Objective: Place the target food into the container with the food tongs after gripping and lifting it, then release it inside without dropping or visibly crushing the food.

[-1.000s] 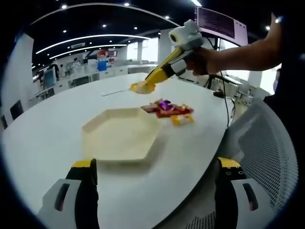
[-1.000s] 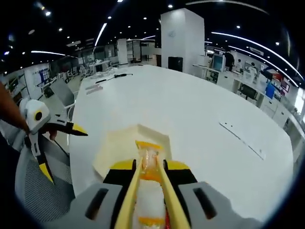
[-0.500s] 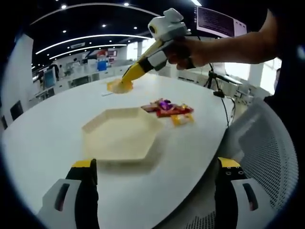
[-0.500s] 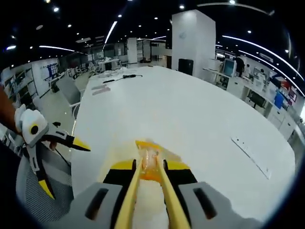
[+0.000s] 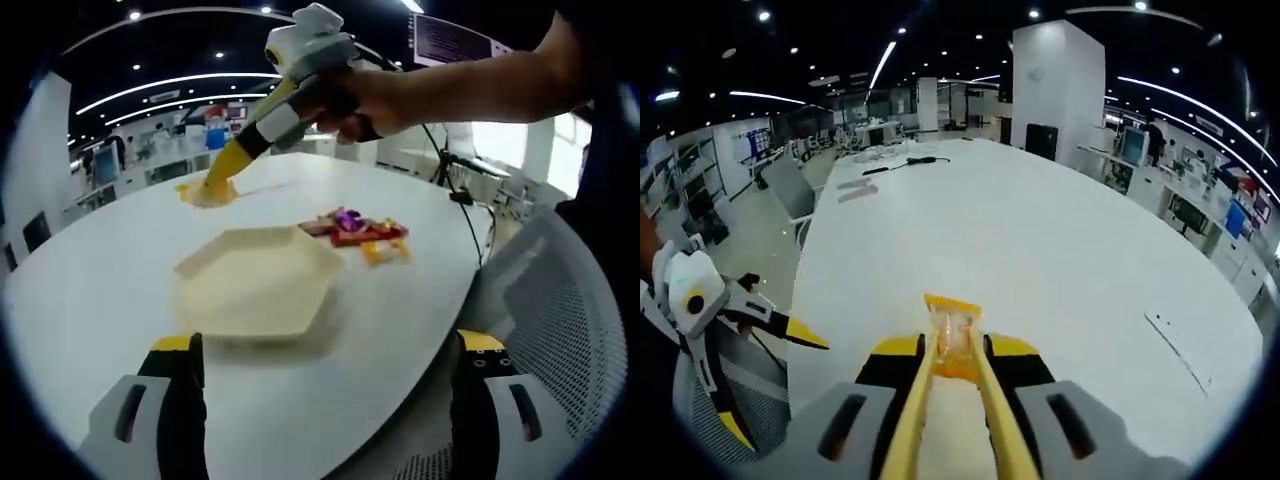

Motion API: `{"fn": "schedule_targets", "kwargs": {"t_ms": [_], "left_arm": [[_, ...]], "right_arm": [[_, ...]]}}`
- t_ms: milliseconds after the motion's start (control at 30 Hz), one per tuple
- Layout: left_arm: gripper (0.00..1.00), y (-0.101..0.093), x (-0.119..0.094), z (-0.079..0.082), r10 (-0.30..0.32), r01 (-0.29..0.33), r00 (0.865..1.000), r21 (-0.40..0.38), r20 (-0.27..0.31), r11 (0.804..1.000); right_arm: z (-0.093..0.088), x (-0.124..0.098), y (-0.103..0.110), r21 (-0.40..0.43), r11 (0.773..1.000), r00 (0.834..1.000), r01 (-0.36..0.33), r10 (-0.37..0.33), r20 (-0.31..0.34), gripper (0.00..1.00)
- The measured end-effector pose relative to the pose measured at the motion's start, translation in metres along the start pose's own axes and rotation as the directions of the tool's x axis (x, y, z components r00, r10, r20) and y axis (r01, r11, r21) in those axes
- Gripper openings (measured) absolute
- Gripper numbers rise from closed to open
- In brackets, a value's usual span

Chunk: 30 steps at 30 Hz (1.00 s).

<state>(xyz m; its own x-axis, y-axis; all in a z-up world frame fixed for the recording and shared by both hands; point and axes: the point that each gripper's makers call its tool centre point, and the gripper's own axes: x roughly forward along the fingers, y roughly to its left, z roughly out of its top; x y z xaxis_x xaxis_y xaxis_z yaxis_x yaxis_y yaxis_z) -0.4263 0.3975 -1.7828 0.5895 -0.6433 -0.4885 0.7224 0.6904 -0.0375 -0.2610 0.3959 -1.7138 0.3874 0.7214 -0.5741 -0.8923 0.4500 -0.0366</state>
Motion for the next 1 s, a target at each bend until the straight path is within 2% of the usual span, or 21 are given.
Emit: {"fn": "schedule_targets", "kwargs": {"t_ms": [67,133,267,400,1000], "left_arm": [[1.00,0.000,0.000,0.000,0.002,-0.002,1.000,0.003,0.000,1.000],[1.00,0.000,0.000,0.001,0.003,-0.003,1.000,0.004,0.001,1.000],[1.00,0.000,0.000,0.000,0.001,-0.001,1.000,0.006,0.000,1.000],[1.00,0.000,0.000,0.000,0.000,0.000,1.000,0.007,-0.002,1.000],[1.00,0.000,0.000,-0.002,-0.001,0.001,1.000,0.016,-0.011,1.000]], "right_arm": [[-0.001,0.001,0.001,0.005,1.000,1.000,-0.007,0.007,0.005,0.23],[0.000,0.001,0.002,-0.026,1.000,1.000,-0.011,0.011,0.011,0.24],[0.002,-0.002,0.005,-0.002,1.000,0.999,-0.029,0.029,0.018,0.25],[0.002,-0.005,0.007,-0.014,0.999,0.999,-0.029,0.029,0.022,0.25],[0.015,-0.038,-0.005,-0.012,1.000,0.997,-0.012,0.012,0.082,0.25]]}}
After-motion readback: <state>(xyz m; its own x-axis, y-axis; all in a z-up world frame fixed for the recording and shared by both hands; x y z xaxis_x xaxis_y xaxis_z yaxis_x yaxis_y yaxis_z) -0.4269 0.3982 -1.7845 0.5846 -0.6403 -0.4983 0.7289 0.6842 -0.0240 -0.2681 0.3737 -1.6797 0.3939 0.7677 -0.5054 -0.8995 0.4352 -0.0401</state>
